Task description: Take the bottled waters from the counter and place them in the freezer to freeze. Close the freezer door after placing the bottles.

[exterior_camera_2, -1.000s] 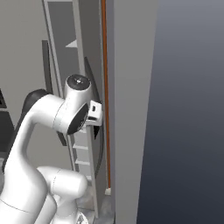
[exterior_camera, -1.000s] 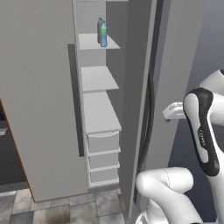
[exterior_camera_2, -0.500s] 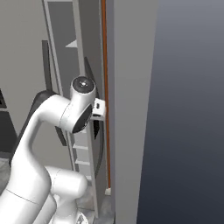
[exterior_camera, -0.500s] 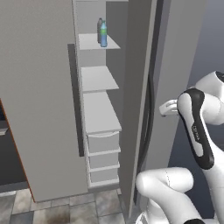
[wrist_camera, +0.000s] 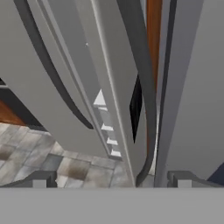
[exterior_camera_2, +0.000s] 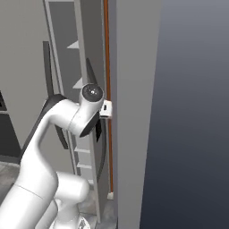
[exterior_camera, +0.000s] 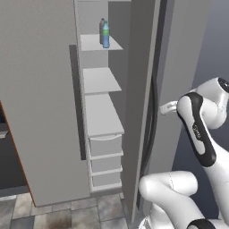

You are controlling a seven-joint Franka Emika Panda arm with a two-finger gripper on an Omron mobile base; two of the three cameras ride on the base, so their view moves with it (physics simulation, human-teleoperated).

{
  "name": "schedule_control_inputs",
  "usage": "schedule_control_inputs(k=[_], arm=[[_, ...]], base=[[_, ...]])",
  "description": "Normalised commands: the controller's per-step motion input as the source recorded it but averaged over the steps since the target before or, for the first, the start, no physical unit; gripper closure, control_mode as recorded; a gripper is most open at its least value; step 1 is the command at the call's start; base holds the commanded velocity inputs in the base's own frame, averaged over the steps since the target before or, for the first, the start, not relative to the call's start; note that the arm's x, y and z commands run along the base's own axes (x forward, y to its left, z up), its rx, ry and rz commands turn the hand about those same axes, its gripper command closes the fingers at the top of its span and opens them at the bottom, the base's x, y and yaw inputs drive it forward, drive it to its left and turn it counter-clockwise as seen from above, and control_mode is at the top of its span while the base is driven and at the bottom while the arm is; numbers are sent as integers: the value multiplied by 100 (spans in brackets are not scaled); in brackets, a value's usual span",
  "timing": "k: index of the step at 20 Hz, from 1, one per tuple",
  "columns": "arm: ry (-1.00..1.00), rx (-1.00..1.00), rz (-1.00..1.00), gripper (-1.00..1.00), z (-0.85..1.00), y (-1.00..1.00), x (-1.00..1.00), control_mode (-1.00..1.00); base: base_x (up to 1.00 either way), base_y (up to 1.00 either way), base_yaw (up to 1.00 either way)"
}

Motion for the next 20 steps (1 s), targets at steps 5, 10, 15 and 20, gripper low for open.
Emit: schedule_control_inputs(k=[5, 10, 15, 20], arm=[[0, 1, 2, -100, 0, -3, 47, -100], [0, 2, 1, -100, -1, -9, 34, -100], [0, 3, 4, -100, -9, -22, 31, -100], [0, 2, 5, -100, -12, -19, 29, -100]], base=[[0, 0, 0], [0, 0, 0], [0, 0, 0], [0, 0, 0]])
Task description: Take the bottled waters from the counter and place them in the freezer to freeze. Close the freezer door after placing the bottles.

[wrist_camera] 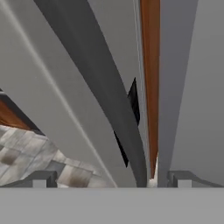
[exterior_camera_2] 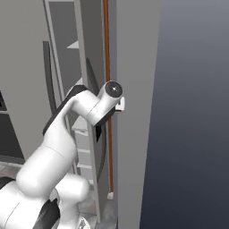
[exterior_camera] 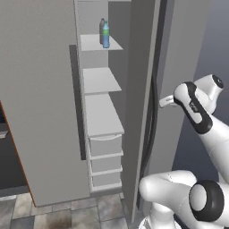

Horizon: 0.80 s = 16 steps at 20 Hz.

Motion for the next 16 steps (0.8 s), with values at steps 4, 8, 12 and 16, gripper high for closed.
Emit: schedule_control_inputs(k=[4, 8, 12, 16], arm=[[0, 1, 2, -100, -21, -1, 23, -100], [0, 0, 0, -100, -26, 0, 19, -100], [0, 0, 0, -100, -22, 0, 18, -100], [0, 0, 0, -100, -15, 0, 18, -100]], base=[[0, 0, 0], [0, 0, 0], [0, 0, 0], [0, 0, 0]])
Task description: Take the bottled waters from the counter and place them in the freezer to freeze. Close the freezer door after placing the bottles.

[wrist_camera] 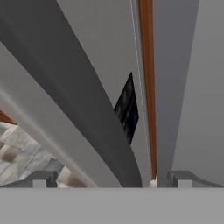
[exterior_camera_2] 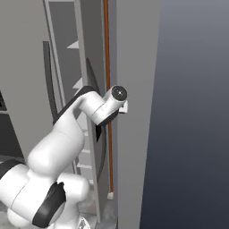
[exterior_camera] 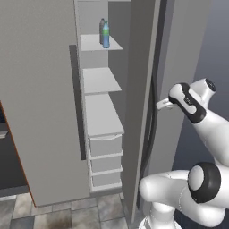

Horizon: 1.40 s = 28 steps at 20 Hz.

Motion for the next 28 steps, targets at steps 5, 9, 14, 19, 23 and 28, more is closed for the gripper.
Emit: schedule_control_inputs(k=[5, 9, 14, 19, 23, 28], arm=[[0, 0, 0, -100, -11, 0, 19, -100], [0, 0, 0, -100, -10, 0, 25, -100], [0, 0, 0, -100, -9, 0, 15, -100], [0, 1, 0, -100, -13, 10, 0, -100], [0, 0, 0, -100, -14, 28, 0, -100], [0, 0, 0, -100, -20, 39, 0, -100]], base=[[0, 0, 0], [0, 0, 0], [0, 0, 0], [0, 0, 0], [0, 0, 0], [0, 0, 0]])
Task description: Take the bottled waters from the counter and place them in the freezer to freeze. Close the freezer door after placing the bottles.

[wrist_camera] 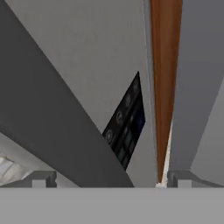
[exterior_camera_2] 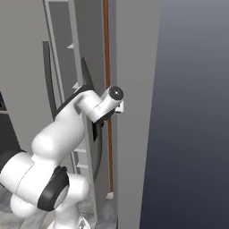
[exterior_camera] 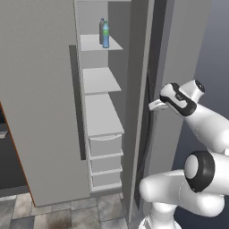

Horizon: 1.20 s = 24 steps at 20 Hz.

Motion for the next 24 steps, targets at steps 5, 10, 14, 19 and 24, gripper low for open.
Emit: schedule_control_inputs(k=[5, 10, 14, 19, 24], arm=[[0, 0, 0, -100, -16, 38, 0, -100], [1, 0, -1, -100, -11, 41, 0, -100], [4, 0, -2, -100, -7, 39, 0, -100], [2, 0, -2, -100, -7, 46, 5, -100], [4, 0, -1, -100, -3, 42, 11, -100]], base=[[0, 0, 0], [0, 0, 0], [0, 0, 0], [0, 0, 0], [0, 0, 0]])
